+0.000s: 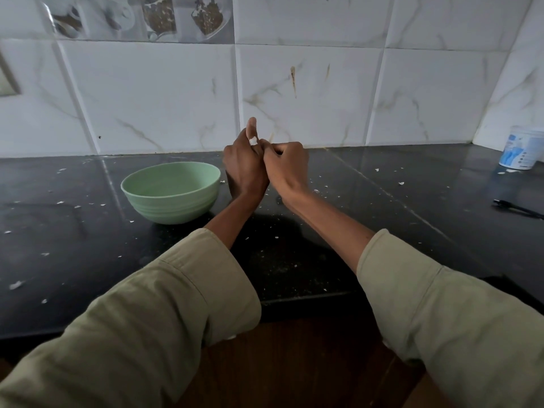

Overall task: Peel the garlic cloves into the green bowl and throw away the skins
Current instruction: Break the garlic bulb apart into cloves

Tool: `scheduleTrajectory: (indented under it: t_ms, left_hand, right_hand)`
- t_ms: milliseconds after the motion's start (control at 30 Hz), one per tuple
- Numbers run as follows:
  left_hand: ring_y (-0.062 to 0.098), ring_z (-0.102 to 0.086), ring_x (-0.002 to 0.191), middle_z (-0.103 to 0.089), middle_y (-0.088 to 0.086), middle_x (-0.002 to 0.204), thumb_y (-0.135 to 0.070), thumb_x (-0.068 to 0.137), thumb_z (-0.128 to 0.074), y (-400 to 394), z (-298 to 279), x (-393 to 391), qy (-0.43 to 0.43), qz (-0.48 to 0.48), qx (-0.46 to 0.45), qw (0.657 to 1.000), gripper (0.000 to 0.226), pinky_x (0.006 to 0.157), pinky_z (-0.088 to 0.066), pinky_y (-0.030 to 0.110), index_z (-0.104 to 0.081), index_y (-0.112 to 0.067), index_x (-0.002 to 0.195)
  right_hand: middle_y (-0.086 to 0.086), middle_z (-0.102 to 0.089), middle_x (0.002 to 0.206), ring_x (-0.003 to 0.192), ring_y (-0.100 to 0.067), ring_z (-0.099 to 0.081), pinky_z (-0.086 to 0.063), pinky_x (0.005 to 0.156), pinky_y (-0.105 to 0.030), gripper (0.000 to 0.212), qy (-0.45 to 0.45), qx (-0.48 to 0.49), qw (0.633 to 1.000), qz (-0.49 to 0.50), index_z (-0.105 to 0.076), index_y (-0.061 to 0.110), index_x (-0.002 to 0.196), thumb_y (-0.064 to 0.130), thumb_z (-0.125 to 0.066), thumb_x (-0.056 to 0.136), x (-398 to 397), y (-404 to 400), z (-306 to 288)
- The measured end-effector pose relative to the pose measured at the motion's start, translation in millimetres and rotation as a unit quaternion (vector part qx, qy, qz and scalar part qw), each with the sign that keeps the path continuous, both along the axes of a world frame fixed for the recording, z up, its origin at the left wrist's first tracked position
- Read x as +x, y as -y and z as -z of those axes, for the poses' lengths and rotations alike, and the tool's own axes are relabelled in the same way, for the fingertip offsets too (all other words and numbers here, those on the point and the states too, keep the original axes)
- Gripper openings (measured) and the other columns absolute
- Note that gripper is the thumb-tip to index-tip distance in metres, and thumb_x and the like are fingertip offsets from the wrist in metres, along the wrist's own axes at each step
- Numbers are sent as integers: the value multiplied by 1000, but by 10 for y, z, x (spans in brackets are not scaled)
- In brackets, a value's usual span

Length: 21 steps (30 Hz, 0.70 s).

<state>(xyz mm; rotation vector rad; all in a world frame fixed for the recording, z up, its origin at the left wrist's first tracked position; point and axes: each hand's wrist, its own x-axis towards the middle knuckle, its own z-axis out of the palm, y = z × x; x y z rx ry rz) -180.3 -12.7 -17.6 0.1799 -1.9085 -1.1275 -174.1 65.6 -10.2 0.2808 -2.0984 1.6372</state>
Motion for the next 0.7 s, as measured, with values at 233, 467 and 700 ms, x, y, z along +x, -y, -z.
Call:
scheduleTrajectory:
  t_ms: [233,467,700]
  left_hand:
    - [35,-62,102,-71,21,103,-25,107,-43,-15,-25,8,3,-19,17,1000,40,72,-29,34,-66,-16,138]
    - [40,-60,108,-72,23,108,-18,107,-40,-86,-35,4,-16,1,37,999,39,87,-40,45,-69,0,127]
    - [37,-64,92,-72,19,90,-48,92,-22,58,-32,42,-60,13,36,997,72,78,-44,44,-72,1,112]
  right_hand:
    - [-9,-75,79,73,-19,-70,-55,69,-33,44,140,-118,982,-40,-71,3,76,41,-65,97,33,65,16]
    - [-8,-74,86,81,-23,-69,-59,76,-40,45,230,-219,943,-96,-68,11,83,54,-64,97,-21,96,27]
    - [-5,-71,69,68,-20,-66,-61,74,-34,46,188,-151,966,-95,-60,20,65,58,-74,88,-89,132,72]
